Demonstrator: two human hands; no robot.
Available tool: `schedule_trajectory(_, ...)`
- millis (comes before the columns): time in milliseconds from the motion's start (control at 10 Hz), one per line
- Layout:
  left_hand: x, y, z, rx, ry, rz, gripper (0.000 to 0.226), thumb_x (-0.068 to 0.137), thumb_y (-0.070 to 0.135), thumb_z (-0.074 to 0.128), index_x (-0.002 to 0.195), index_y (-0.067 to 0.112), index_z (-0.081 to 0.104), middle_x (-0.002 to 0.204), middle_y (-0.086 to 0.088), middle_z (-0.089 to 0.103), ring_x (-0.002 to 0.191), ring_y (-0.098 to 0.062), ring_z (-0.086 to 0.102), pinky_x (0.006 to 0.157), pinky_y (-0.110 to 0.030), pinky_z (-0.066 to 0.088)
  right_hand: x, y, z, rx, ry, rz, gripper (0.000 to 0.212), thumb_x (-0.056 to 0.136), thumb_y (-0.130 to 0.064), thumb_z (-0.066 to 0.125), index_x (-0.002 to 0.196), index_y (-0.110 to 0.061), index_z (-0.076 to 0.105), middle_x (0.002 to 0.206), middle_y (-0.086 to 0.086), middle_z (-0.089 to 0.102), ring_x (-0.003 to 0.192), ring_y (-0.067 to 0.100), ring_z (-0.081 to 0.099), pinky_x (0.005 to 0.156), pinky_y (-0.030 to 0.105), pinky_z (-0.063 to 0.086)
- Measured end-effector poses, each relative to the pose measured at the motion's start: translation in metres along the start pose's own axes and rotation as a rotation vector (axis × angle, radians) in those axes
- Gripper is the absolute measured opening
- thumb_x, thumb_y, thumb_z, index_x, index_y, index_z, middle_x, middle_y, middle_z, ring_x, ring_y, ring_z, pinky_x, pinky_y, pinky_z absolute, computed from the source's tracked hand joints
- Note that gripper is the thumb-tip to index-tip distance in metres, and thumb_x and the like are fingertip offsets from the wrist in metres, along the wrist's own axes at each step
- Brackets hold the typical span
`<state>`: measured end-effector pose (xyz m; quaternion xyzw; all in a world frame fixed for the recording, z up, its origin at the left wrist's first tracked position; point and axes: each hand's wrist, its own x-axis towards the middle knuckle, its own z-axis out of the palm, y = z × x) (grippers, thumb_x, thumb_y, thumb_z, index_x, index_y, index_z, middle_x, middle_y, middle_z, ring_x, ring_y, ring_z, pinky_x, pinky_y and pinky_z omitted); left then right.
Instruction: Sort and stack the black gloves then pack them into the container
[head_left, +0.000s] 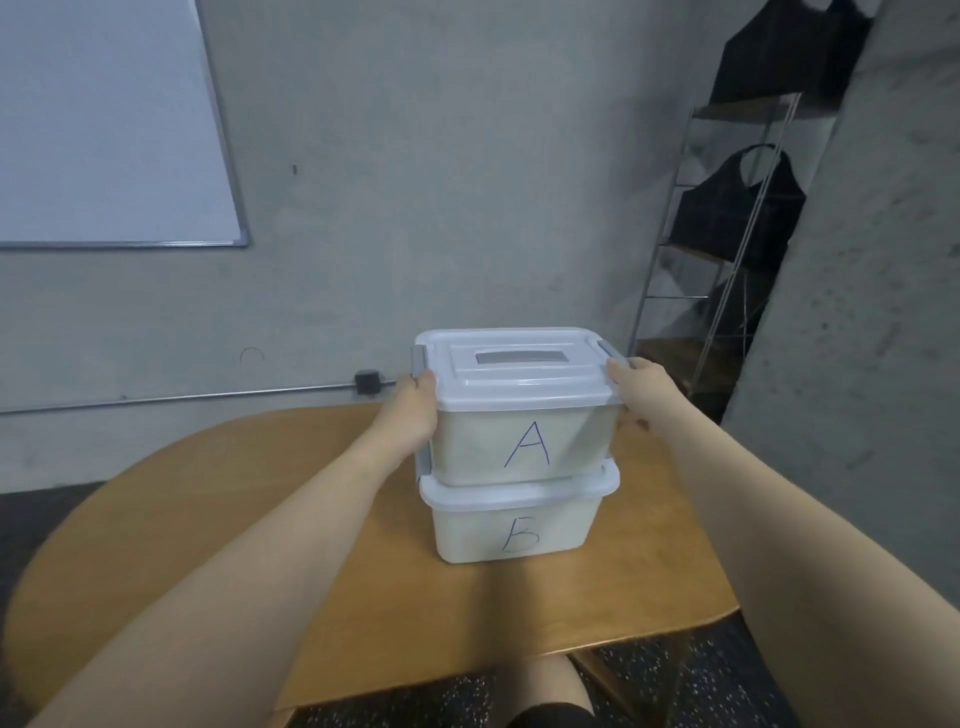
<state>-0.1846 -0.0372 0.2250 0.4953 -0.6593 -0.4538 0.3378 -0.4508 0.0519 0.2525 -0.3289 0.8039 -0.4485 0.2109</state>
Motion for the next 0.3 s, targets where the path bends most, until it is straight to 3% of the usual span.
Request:
schedule_trajectory(100,-0.005,0.008,-0.006,0.23,0.034,0.088,0.044,0.112,0.031,0.027,0.118,-0.002,0.055,0.12,-0.029,0.057,0.119,-0.044,0.057,0.097,-0.043,0.045,-0.008,-0.003,-0.008,-0.301,0.056,-0.109,0.048,0.111,-0.034,0.033,0.153,-0.013,0.041,0.139,0.017,0.055,0.109,0.034,0.055,0.09,0.048,0.055)
schedule_trajectory(200,-0.026,0.017,-0.024,0.427,-0.018,0.16,0.048,0.113,0.035,0.021,0.112,0.001,0.054,0.116,-0.023,0.056,0.113,-0.039,0.056,0.091,-0.039,0.043,-0.018,-0.002,-0.021,-0.562,0.051,-0.258,0.048,0.112,-0.033,0.023,0.155,-0.017,0.037,0.144,0.016,0.053,0.128,0.036,0.052,0.108,0.05,0.045)
schedule_trajectory(300,-0.038,0.022,-0.043,0.601,-0.026,0.162,0.048,0.113,0.03,0.021,0.13,-0.004,0.051,0.131,-0.026,0.05,0.127,-0.041,0.048,0.104,-0.041,0.038,-0.017,0.005,-0.027,-0.681,0.05,-0.351,0.052,0.109,-0.039,0.019,0.146,-0.017,0.048,0.141,0.017,0.053,0.13,0.036,0.048,0.108,0.049,0.041)
